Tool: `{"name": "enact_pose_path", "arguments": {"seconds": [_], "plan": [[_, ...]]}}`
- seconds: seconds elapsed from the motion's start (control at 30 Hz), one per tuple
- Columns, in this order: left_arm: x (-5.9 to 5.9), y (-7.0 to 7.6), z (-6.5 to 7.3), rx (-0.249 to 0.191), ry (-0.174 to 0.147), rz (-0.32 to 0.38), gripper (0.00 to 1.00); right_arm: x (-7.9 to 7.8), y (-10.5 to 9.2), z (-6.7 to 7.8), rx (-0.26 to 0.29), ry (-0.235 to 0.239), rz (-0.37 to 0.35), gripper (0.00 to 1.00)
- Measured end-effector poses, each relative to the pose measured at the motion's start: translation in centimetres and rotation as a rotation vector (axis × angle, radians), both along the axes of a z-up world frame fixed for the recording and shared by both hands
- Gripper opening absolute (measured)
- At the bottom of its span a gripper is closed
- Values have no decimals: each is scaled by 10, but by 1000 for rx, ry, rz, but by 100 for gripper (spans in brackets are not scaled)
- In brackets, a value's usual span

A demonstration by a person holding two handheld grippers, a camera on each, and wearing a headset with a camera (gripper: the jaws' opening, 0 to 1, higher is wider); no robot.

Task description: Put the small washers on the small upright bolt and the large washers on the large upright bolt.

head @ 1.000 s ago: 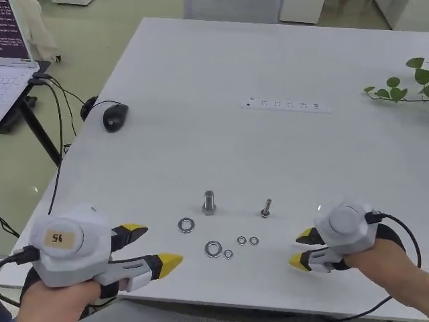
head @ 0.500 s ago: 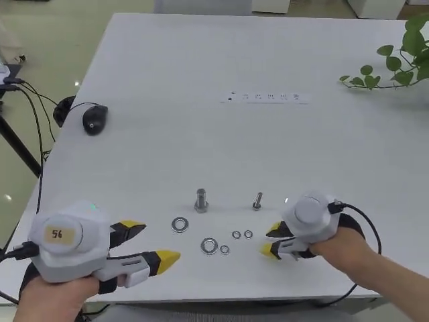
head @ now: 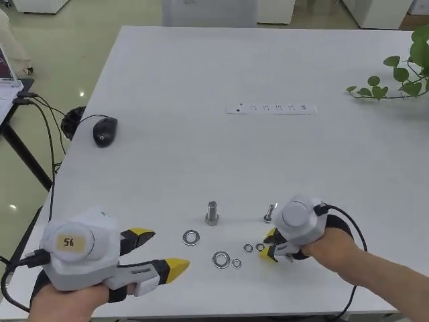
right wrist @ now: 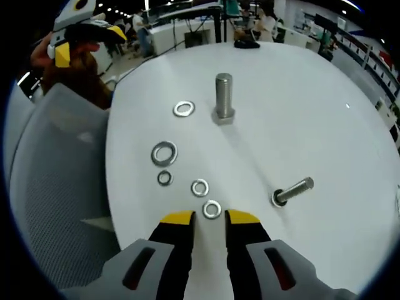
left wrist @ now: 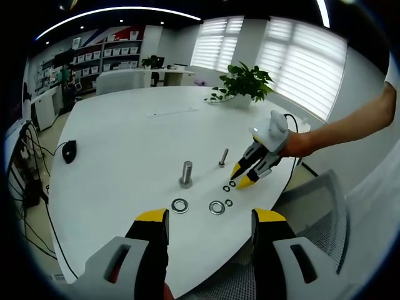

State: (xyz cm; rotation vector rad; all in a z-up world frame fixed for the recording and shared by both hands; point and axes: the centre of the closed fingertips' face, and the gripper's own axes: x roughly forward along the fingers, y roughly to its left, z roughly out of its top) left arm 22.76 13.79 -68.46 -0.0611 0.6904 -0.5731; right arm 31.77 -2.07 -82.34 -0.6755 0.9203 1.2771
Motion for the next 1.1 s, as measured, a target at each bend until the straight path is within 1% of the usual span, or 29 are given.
{"name": "enact_pose_path", "arguments": {"seconds": [0.03, 0.1, 0.17, 0.23, 0.33, 0.43, 0.5, 0.63, 0.77, 0.97, 1.1], "plan": [[0, 1, 0, 0, 1, 1, 52, -1, 1, 0, 2, 5, 3, 21], [-1, 2, 1, 3, 0, 3, 52, -2, 3, 0, -5, -11, 28, 20], [-1, 3, 1, 3, 0, 3, 52, -3, 4, 0, -22, -22, 78, 20], [-2, 3, 1, 8, 1, -1, 52, -3, 3, 0, -52, -36, 127, 20], [-1, 1, 2, 10, -1, -6, 52, -3, 2, 0, -63, -39, 186, 20], [-1, -2, 5, 12, -5, -6, 52, -1, 1, -1, -69, -51, 223, 19], [0, -4, 7, 8, -10, 1, 52, -1, 1, -1, -71, -48, 229, 18], [-1, -8, 8, 4, -13, 7, 52, -2, 0, -1, -63, -77, 265, 17], [-3, -10, 6, 3, -9, 9, 52, -2, 0, -1, -41, -82, 254, 17], [-3, -12, 6, 7, -6, 8, 52, -5, 0, 0, -38, -109, 265, 15], [0, -8, 9, 6, -13, 23, 51, -3, 0, 0, -34, -113, 216, 14]]}}
